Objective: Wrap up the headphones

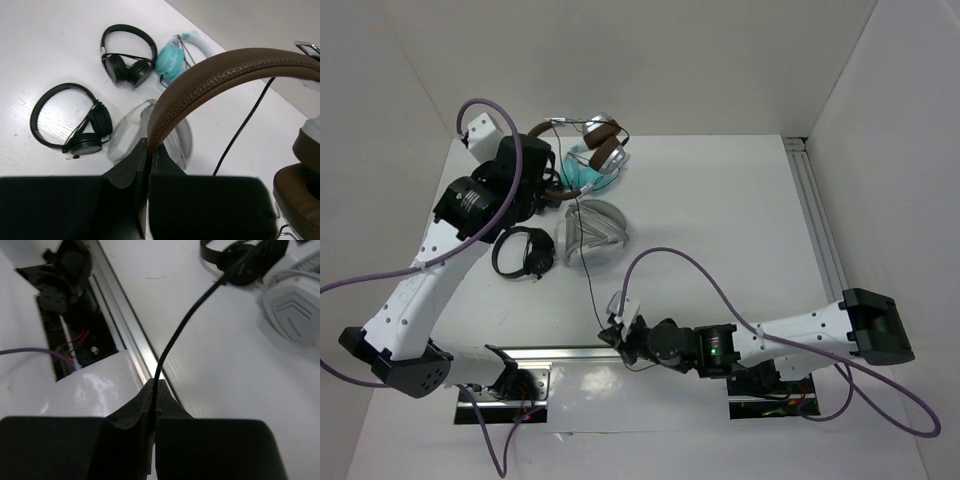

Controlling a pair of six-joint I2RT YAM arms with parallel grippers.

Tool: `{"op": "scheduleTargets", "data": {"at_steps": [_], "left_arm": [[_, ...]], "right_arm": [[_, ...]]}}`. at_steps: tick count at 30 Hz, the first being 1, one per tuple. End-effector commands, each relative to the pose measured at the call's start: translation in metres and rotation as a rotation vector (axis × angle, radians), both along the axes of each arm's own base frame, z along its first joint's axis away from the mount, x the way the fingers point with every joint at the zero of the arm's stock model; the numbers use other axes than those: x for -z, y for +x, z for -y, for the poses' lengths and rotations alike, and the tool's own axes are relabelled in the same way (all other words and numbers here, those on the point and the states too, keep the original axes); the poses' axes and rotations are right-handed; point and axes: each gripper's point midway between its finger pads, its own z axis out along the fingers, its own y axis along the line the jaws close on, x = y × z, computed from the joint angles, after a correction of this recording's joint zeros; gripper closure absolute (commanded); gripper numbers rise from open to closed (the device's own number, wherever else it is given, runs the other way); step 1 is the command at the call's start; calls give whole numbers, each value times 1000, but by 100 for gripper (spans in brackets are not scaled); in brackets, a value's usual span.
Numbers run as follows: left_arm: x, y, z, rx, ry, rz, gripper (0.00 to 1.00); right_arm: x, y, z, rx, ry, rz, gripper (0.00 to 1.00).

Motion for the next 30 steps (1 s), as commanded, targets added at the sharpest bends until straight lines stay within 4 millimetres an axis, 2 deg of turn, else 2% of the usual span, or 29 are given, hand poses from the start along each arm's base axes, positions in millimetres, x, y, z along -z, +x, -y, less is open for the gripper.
{"op": "scheduleTargets", "data": {"at_steps": [1,2,3,5,7,9,11,12,13,15,16,17,18,21,23,26,27,30], "left_arm": [[2,11,-12,-79,-39,34,100],[17,11,-15,-94,-25,4,100],[24,12,-19,-103,-15,-13,100],[41,11,-23,-105,16,-45,100],[47,10,-24,-87,47,-54,100],[56,6,-30,-100,92,-86,100],[72,1,-33,-107,124,-157,100],[78,-2,-34,-107,136,-177,100],[83,-5,-30,-83,149,-200,100],[89,-15,-28,-39,176,-219,100],[95,-16,-24,-15,187,-213,100],[97,-19,-16,37,195,-208,100],[92,-25,-17,72,220,-194,100],[96,-35,3,193,269,-196,100],[101,-46,14,260,302,-214,100],[115,-63,28,387,372,-247,100],[120,-71,41,450,397,-251,100],[126,-83,36,400,417,-264,100]], "right_arm": [[-37,-20,-9,-21,11,53,100],[-39,-33,-12,-72,3,72,100],[-53,-34,-12,-59,21,77,100],[-57,-37,-9,-43,-16,100,100],[-76,-33,-6,1,-2,125,100],[-84,-36,-4,-13,-17,144,100],[-108,-34,-3,7,-8,171,100],[-105,-29,1,28,-38,193,100],[-115,-21,3,81,-35,203,100],[-119,-12,12,122,-84,253,100],[-128,-6,17,163,-82,260,100],[-131,3,22,194,-101,279,100],[-134,7,29,215,-121,295,100],[-159,22,48,283,-95,322,100],[-178,25,55,297,-57,326,100],[-192,32,66,325,-68,350,100],[-192,33,68,321,-88,362,100],[-201,33,68,310,-70,349,100]]}}
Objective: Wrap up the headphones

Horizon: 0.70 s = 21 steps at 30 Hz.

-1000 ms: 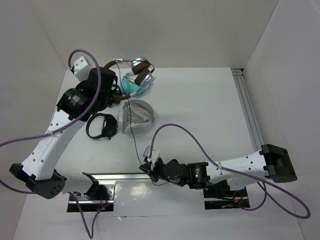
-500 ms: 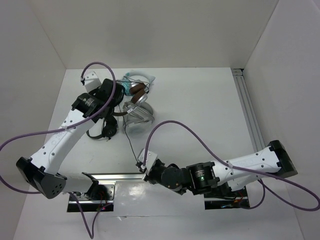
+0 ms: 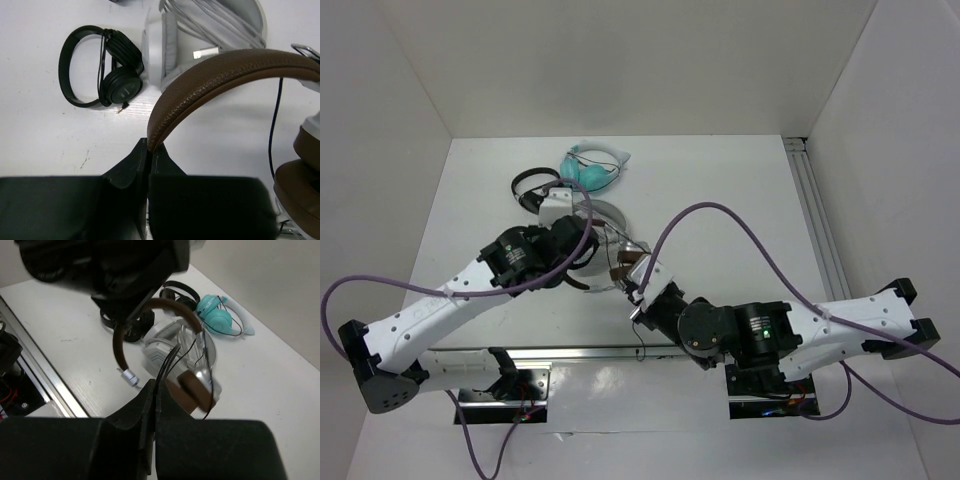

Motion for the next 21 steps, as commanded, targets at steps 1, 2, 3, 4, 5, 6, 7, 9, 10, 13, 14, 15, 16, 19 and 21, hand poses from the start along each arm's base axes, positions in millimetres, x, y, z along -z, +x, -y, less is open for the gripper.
{"op": "scheduleTargets", "data": {"at_steps": [1,2,3,4,5,6,7,9,10,13,14,15,16,19,21], "left_arm": [[-8,-7,-6,-37,11,51,100],[-12,-8,-6,-65,-8,45,100],[-17,-7,-9,-84,-22,50,100],[-20,-3,-10,-101,-28,55,100],[-25,-1,-11,-119,-59,60,100],[-36,5,-19,-173,-85,75,100],[-42,8,-19,-190,-128,76,100],[-63,17,-29,-250,-189,107,100],[-69,19,-29,-263,-227,109,100],[-89,32,-39,-325,-295,139,100],[-98,35,-39,-328,-332,155,100],[-97,39,-41,-350,-344,151,100],[-93,44,-48,-384,-342,141,100],[-92,57,-54,-420,-431,138,100],[-84,66,-48,-394,-499,103,100]], "right_arm": [[-20,5,11,18,13,10,100],[-20,5,11,18,13,10,100],[-21,3,7,-1,22,6,100],[-17,1,2,-9,16,-2,100],[-17,-1,1,-21,16,-4,100],[-11,-6,-8,-53,7,-19,100],[-4,-12,-16,-74,-8,-26,100],[5,-28,-28,-139,-34,-31,100],[12,-34,-32,-157,-54,-29,100],[22,-63,-46,-253,-78,-23,100],[27,-69,-51,-274,-94,-24,100],[24,-76,-53,-301,-86,-27,100],[25,-82,-56,-337,-87,-36,100],[23,-95,-63,-418,-74,-47,100],[27,-102,-68,-457,-84,-55,100]]}}
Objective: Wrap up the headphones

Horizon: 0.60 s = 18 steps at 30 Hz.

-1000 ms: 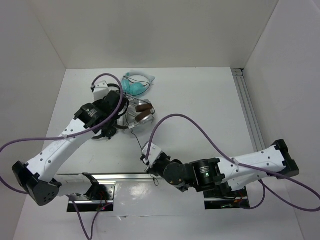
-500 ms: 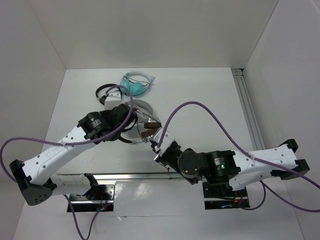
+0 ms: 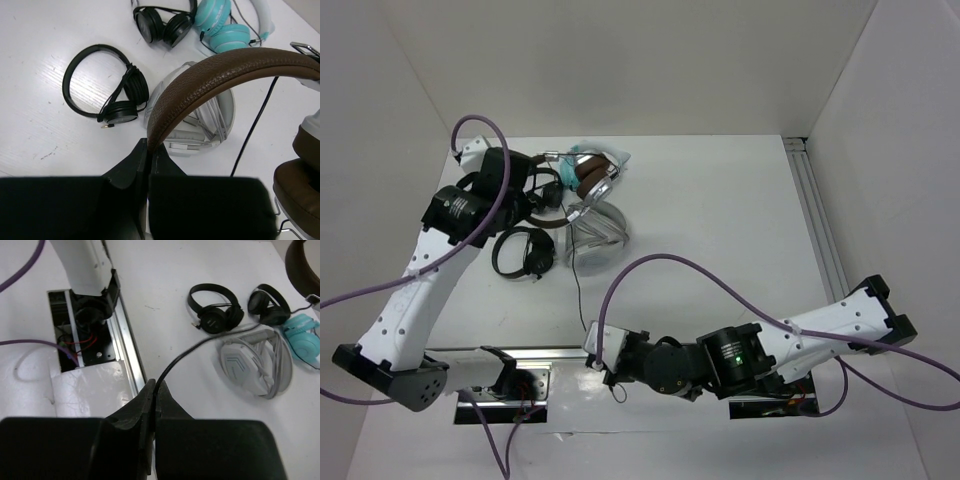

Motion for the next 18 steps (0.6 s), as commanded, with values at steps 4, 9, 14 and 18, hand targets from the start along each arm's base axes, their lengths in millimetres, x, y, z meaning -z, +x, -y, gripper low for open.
{"op": "scheduleTargets", "data": {"at_steps": [4,9,14,18], "left_arm": [[1,27,4,-36,-163,43,100],[26,32,-5,-100,-150,-5,100],[41,36,-1,-80,-214,-24,100],[34,35,10,-24,-149,-1,100]], "right_arm": [[-18,-32,-16,-178,64,-64,100],[-34,-43,-16,-245,124,-70,100],[-13,-38,-27,-210,68,-56,100],[5,-28,-36,-176,29,-47,100]]}}
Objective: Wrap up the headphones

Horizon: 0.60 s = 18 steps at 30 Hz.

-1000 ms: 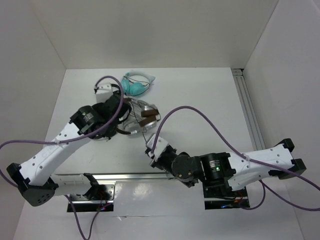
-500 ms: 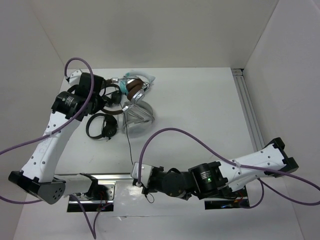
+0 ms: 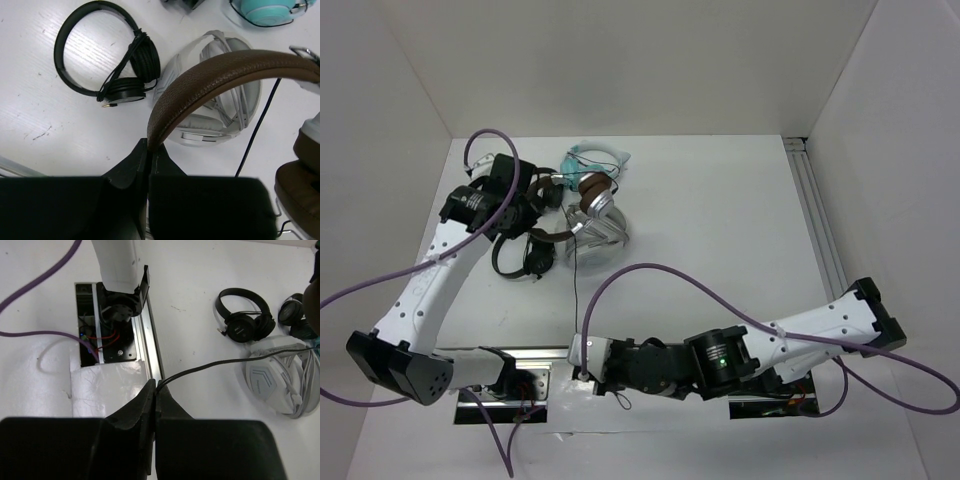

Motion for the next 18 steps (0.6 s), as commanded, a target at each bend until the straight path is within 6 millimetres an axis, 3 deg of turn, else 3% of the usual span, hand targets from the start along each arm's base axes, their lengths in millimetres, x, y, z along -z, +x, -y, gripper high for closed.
{"op": "scheduleTargets", "data": {"at_steps": [1,4,5,7,8,12,18], "left_arm": [[-34,25,13,2,-8,176,100],[-23,21,17,57,84,147,100],[-9,16,17,86,125,111,100],[-2,10,24,134,208,104,100],[8,0,29,160,243,73,100],[33,-24,32,184,330,8,100],[54,-55,49,306,367,-21,100]], "right_arm": [[-9,0,-13,-13,47,5,100],[-24,12,-6,35,51,51,100],[-26,23,-5,58,43,61,100],[-41,41,2,94,32,77,100],[-54,50,5,119,43,89,100],[-73,76,18,169,30,106,100],[-90,102,49,260,30,128,100]]}}
